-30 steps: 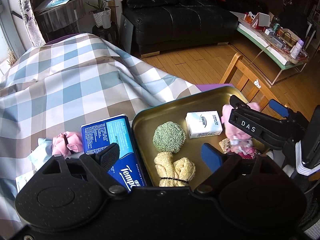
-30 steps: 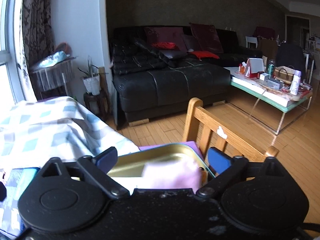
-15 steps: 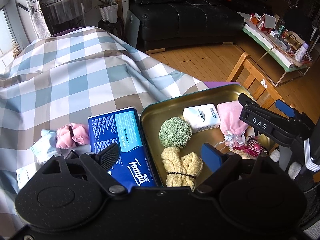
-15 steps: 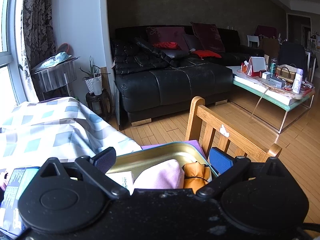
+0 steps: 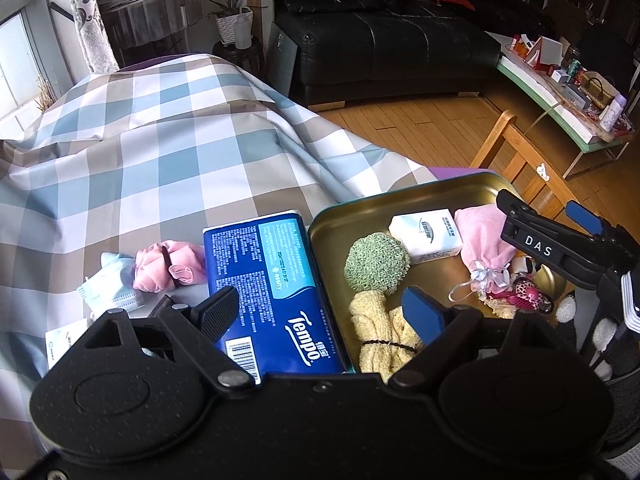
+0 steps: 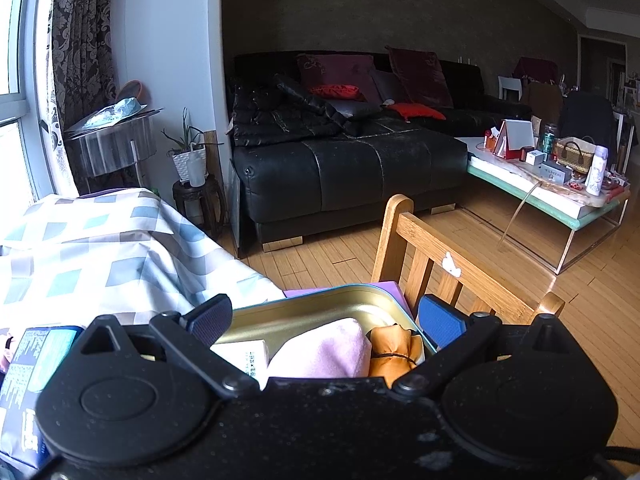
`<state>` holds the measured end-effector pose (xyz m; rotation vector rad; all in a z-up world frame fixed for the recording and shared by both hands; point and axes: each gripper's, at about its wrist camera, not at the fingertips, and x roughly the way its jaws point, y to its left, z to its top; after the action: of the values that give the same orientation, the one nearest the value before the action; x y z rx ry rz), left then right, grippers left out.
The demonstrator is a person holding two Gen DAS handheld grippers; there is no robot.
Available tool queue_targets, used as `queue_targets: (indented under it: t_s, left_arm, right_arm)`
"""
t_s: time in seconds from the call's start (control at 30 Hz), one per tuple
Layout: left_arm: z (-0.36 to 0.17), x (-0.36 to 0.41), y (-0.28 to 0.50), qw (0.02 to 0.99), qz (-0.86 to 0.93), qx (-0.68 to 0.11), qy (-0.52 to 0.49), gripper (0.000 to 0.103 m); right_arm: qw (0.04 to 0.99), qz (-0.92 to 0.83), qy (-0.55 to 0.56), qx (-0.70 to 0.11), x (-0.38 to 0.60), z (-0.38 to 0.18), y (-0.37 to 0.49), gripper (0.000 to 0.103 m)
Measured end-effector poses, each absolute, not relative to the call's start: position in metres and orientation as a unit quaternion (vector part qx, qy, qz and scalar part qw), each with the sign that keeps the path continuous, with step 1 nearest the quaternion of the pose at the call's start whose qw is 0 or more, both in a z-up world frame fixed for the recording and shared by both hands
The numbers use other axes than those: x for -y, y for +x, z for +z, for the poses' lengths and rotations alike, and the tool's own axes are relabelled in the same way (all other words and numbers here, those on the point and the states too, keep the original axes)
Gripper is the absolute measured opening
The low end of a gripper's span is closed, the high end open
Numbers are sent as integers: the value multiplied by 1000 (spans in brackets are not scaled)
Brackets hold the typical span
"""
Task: Organize soft objects
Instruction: 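Withdraw both open grippers from the tray back toward the bed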
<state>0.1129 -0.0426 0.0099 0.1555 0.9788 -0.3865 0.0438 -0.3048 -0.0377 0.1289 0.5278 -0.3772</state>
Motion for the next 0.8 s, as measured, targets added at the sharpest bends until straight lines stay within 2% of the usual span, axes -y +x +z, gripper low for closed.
queue_targets:
  t_s: [0.57, 0.8]
  left_arm:
    - [18, -21, 119, 892, -98, -440, 36, 85]
    - [31, -59, 117, 913, 7, -405, 46, 86]
  right_arm:
    - [945, -186, 35, -268, 294, -37, 47, 100]
    - [944, -187, 18, -272, 287, -38, 50, 100]
